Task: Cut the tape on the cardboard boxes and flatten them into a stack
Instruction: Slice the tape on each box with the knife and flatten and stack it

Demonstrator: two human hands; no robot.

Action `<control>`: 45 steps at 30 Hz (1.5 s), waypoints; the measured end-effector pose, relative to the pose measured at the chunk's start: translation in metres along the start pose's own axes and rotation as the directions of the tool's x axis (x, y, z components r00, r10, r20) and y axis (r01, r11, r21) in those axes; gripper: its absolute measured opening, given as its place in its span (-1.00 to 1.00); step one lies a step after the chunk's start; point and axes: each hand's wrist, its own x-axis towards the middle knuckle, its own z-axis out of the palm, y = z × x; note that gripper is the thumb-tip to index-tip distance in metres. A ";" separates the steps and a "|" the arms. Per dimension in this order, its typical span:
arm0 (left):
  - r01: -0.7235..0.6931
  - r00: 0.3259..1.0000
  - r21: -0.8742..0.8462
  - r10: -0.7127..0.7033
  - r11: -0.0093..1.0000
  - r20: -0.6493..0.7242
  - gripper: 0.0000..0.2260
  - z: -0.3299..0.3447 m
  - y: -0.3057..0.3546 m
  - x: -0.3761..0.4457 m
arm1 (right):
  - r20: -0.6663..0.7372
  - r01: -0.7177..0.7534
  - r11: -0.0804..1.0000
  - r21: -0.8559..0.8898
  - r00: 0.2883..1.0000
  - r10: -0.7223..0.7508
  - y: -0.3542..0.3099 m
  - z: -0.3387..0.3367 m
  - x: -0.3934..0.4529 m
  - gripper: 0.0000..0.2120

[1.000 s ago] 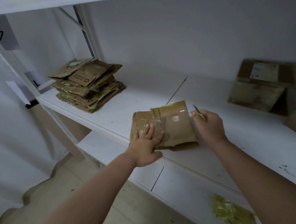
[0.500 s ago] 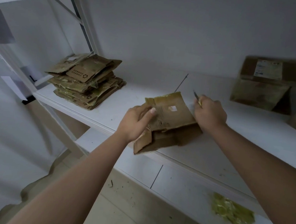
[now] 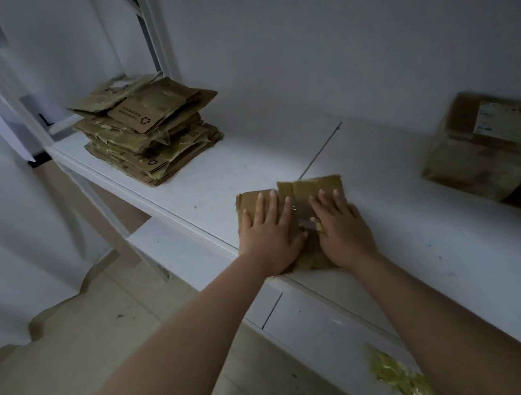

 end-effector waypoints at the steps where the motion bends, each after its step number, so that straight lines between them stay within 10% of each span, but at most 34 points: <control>1: 0.003 1.000 0.015 -0.003 1.000 -0.030 -0.32 0.004 -0.001 0.001 | -0.016 -0.007 1.000 -0.004 1.000 0.007 0.002 0.004 0.001 -0.50; 21: -0.018 0.996 -0.014 0.017 1.000 -0.088 -0.31 0.012 -0.003 0.007 | -0.104 -0.031 0.999 0.018 0.994 0.033 0.002 0.008 0.012 -0.49; 29: -0.087 0.992 -0.197 0.067 0.977 -0.109 -0.17 0.000 -0.016 -0.002 | -0.241 -0.089 0.930 0.356 0.953 0.183 -0.002 -0.005 -0.007 -0.58; 37: 0.398 0.906 -0.271 -0.422 0.876 -0.033 0.16 0.002 -0.002 -0.030 | -0.189 -0.335 0.932 0.136 0.915 0.356 -0.001 -0.006 -0.023 -0.57; 45: 0.223 0.902 -0.553 -0.385 0.803 -0.196 -0.08 -0.016 -0.019 -0.041 | -0.293 -0.288 0.874 0.392 0.862 0.415 -0.024 -0.021 -0.024 -0.44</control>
